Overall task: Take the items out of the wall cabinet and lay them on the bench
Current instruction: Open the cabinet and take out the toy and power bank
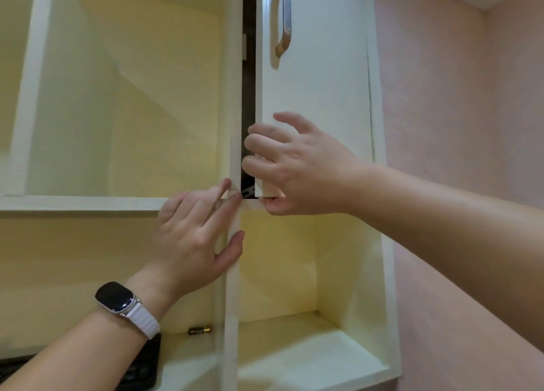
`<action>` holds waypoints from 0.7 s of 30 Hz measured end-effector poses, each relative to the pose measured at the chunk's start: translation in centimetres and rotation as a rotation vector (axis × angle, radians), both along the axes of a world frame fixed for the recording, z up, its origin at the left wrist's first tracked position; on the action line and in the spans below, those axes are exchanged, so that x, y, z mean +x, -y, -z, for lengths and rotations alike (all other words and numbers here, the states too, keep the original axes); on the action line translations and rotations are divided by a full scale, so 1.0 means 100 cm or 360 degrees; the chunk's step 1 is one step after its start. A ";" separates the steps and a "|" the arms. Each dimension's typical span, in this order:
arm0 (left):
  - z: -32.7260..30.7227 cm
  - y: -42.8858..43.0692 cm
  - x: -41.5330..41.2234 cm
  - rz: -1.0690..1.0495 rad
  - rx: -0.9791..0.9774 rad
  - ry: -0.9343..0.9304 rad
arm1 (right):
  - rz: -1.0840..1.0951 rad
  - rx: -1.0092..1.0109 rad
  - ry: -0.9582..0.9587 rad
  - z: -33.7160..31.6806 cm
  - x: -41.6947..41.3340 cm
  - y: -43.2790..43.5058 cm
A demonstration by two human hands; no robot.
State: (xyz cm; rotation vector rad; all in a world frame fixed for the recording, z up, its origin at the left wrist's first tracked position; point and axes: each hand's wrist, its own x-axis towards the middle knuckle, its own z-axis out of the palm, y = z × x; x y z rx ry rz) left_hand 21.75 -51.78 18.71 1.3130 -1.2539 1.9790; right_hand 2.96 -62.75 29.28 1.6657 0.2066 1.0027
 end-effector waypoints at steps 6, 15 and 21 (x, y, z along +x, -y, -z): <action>0.000 -0.006 -0.004 -0.0061 0.0086 -0.0057 | -0.0001 -0.0006 0.0050 0.003 -0.039 -0.010; 0.003 -0.009 -0.012 -0.0111 0.0149 -0.0121 | -0.0241 0.0039 0.0135 0.013 -0.097 -0.006; 0.004 -0.011 -0.018 -0.0118 0.0148 -0.0158 | -0.0345 0.0003 0.0258 0.019 -0.141 0.008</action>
